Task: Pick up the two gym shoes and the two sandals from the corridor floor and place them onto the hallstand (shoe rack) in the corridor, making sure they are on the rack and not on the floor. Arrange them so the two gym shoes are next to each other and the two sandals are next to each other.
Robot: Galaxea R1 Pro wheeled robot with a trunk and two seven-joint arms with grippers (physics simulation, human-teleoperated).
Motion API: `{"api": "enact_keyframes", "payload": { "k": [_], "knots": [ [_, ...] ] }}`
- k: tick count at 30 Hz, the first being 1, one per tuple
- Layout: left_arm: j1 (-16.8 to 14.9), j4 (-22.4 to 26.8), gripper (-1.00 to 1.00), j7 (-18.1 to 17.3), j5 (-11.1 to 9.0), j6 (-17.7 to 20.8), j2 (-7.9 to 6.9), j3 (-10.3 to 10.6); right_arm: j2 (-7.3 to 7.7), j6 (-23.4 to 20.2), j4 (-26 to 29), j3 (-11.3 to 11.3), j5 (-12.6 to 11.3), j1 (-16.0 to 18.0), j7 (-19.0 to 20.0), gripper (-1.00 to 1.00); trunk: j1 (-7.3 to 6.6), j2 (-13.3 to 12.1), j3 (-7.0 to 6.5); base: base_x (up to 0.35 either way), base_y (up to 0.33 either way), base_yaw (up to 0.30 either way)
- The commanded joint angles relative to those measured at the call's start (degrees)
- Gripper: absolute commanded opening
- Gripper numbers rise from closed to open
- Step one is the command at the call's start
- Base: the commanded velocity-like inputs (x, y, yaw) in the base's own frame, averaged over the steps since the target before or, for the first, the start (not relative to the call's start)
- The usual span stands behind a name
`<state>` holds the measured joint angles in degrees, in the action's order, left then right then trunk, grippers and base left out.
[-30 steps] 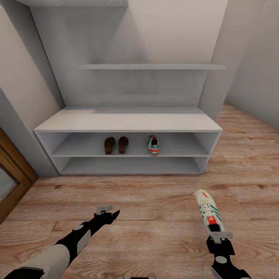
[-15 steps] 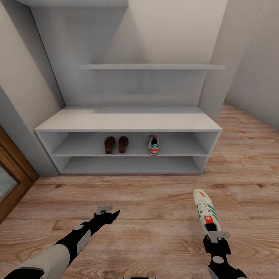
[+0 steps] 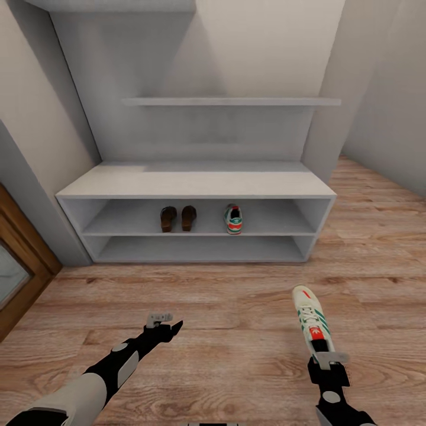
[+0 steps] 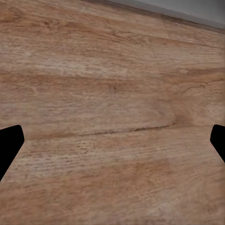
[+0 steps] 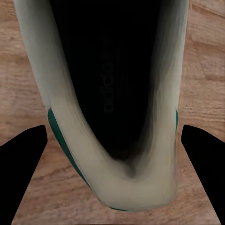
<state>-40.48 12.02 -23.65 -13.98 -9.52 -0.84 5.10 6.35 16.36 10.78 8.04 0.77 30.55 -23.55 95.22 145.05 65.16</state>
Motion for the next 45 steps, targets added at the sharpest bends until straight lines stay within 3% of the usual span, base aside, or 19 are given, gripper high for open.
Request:
{"api": "enact_keyframes", "payload": {
  "k": [1,5,8,10,11,15,16,18,19,22,23,24,29,32,34,35,38,39,45],
  "knots": [
    [-0.04,-0.07,1.0,-0.08,-0.52,-0.24,-0.04,0.47,-0.29,-0.03,-0.03,0.2,0.03,0.04,-0.13,-1.0,-0.01,0.02,0.05,-0.008,0.0,0.0],
    [-0.04,-0.09,1.0,-0.08,-0.52,-0.24,-0.04,0.45,-1.91,-1.22,0.39,0.08,-0.1,0.74,3.75,-1.0,-0.01,0.02,0.05,-0.004,0.0,0.0],
    [-0.04,-0.18,1.0,-0.08,-0.52,-0.24,-0.04,0.44,-2.83,-6.66,2.32,-0.08,-0.4,2.52,9.99,-1.0,-0.01,0.02,0.05,-0.002,0.0,0.0],
    [-0.04,-0.24,1.0,-0.08,-0.52,-0.24,-0.04,0.44,-3.16,-12.64,4.45,-0.33,-1.13,3.67,14.57,-1.0,-0.01,0.02,0.05,-0.001,0.0,0.0],
    [-0.04,-0.27,1.0,-0.08,-0.52,-0.24,-0.04,0.44,-3.28,-18.57,7.18,-1.0,-2.76,4.68,18.46,-1.0,-0.01,0.02,0.05,0.0,0.0,0.0],
    [-0.04,-0.37,1.0,-0.08,-0.52,-0.24,-0.04,0.43,-2.83,-29.19,15.8,-2.59,-8.18,7.07,23.54,-1.0,-0.01,0.02,0.05,0.0,0.0,0.0],
    [-0.04,-0.39,1.0,-0.08,-0.52,-0.24,-0.04,0.43,-2.56,-33.37,18.97,-2.88,-9.4,8.13,24.43,-1.0,-0.01,0.02,0.05,0.0,0.0,0.0],
    [-0.04,-0.39,1.0,-0.14,-0.52,-0.24,-0.04,0.43,-1.36,-47.2,24.76,-3.22,-10.85,12.14,25.53,-1.0,-0.01,0.02,0.05,0.0,0.0,0.0],
    [-0.04,-0.37,1.0,-0.15,-0.52,-0.2,-0.06,0.43,-0.92,-50.65,26.98,-3.26,-10.9,13.4,25.67,-1.0,-0.01,0.02,0.05,0.034,0.0,0.0],
    [-0.04,-0.35,1.0,-0.16,-0.52,-0.17,-0.1,0.43,-0.65,-52.86,29.53,-3.28,-9.9,14.17,25.71,-1.0,-0.01,0.02,0.05,0.152,0.0,0.0],
    [-0.04,-0.34,1.0,-0.16,-0.52,-0.16,-0.11,0.43,-0.61,-53.42,30.18,-3.29,-8.99,14.37,25.72,-1.0,-0.01,0.02,0.05,0.259,0.0,0.0],
    [-0.04,-0.34,1.0,-0.12,-0.52,-0.15,-0.12,0.43,-0.57,-54.09,30.95,-3.29,-6.61,14.6,25.74,-1.0,-0.01,0.02,0.05,0.195,0.0,0.0],
    [-0.04,-0.36,1.0,-0.1,-0.48,-0.11,-0.29,0.43,-0.55,-54.36,31.22,-3.3,-5.52,14.68,25.74,-1.0,-0.01,0.02,0.05,0.154,0.0,0.0],
    [-0.04,-0.43,1.0,-0.66,-0.02,-0.03,-0.98,0.78,-0.57,-54.48,31.1,-3.22,-3.68,14.71,25.78,-1.0,-0.01,0.02,0.05,0.223,0.0,0.0],
    [-0.04,-2.73,1.0,-4.97,2.0,-0.17,-2.27,1.68,-0.61,-54.5,30.97,-3.16,-3.15,14.71,25.89,-1.0,-0.01,0.02,0.05,0.071,0.0,0.0],
    [-0.04,-3.99,1.0,-9.01,3.12,-0.27,-2.67,1.99,-0.62,-54.5,30.94,-3.15,-3.02,14.71,25.93,-1.0,-0.01,0.02,0.05,0.04,0.0,0.0],
    [-0.04,-5.13,1.0,-15.1,4.13,-1.07,-3.41,2.26,-0.71,-54.5,30.94,-3.09,-2.91,14.71,25.97,-1.0,-0.01,0.02,0.05,0.026,0.0,0.0],
    [-0.04,-5.63,1.0,-18.08,4.51,-2.22,-4.3,2.36,-0.75,-54.5,30.98,-3.07,-2.86,14.71,25.98,-1.0,-0.01,0.02,0.05,0.032,0.0,0.0],
    [-0.04,-6.94,1.0,-22.11,5.02,-4.98,-5.7,2.5,-0.8,-54.51,31.16,-3.04,-2.81,14.71,26.0,-1.0,-0.01,0.02,0.05,0.151,0.0,0.0]
  ]
}}
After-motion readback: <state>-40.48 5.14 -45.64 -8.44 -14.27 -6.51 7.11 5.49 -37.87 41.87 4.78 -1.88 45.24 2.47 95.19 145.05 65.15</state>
